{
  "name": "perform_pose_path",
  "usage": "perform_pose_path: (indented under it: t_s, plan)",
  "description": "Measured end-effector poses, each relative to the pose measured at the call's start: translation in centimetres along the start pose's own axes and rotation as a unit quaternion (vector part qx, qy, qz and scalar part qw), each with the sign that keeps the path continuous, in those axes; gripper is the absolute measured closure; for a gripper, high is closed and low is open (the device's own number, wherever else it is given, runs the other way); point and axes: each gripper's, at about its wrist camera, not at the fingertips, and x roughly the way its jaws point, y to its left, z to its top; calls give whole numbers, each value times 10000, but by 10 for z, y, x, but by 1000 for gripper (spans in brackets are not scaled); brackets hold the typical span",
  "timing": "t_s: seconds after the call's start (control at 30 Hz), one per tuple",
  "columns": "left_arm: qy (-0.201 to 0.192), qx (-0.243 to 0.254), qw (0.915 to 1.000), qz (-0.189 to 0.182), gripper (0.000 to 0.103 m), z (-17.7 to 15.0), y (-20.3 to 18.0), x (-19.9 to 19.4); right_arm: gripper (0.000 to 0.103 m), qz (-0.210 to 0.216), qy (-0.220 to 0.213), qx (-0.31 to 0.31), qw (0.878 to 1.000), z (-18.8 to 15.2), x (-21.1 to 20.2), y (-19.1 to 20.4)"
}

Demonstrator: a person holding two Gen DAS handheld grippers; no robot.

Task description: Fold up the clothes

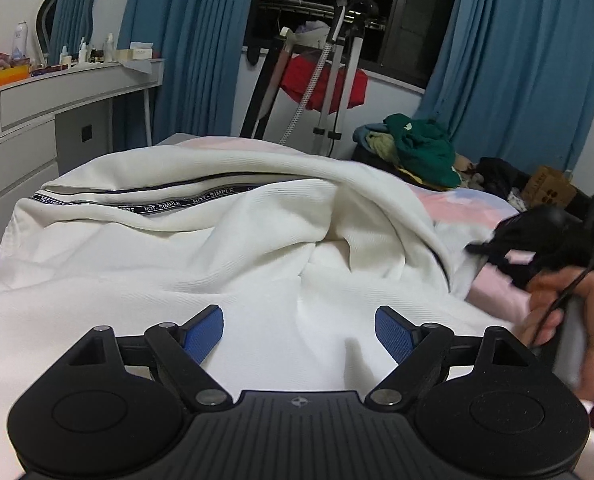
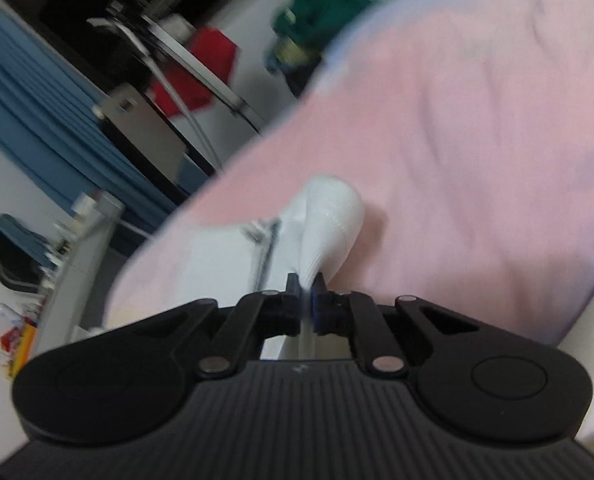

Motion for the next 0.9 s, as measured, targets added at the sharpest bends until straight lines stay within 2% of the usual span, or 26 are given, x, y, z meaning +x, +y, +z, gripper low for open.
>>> perform_pose_path:
  t_s: [0.1, 0.23, 0.33, 0.5, 0.57, 0.73, 0.8, 0.9]
  plan:
    - [-73, 38, 10000, -43, 19, -1, -2, -3, 96, -35, -426, -177, 9989, 19, -29, -1]
    - [-96, 176, 9998, -34, 19, -3, -7, -4, 96, -284, -1002, -312, 9941, 51, -71, -18]
    - [-80, 269, 9996, -9, 19, -6, -9, -3, 96, -529, -1515, -241, 9867, 77, -105, -44]
    - [0, 238, 9997, -17, 19, -8, -7, 0, 96, -997, -2334, 369, 9666, 111, -156, -110]
    - [23, 198, 9998, -3, 19, -8, -5, 1, 96, -1026, -2362, 708, 9637, 112, -160, -141]
    - [49, 161, 9998, 107, 19, -7, -1, 3, 95, -1324, -1848, 1422, 9634, 95, -140, -198]
    - [18, 250, 9995, 197, 19, -6, -2, 4, 95, -1178, -1695, 2132, 9550, 88, -138, -219]
    - [-81, 437, 9985, 321, 19, -4, -4, 4, 95, -1051, -1499, 2593, 9483, 84, -136, -230]
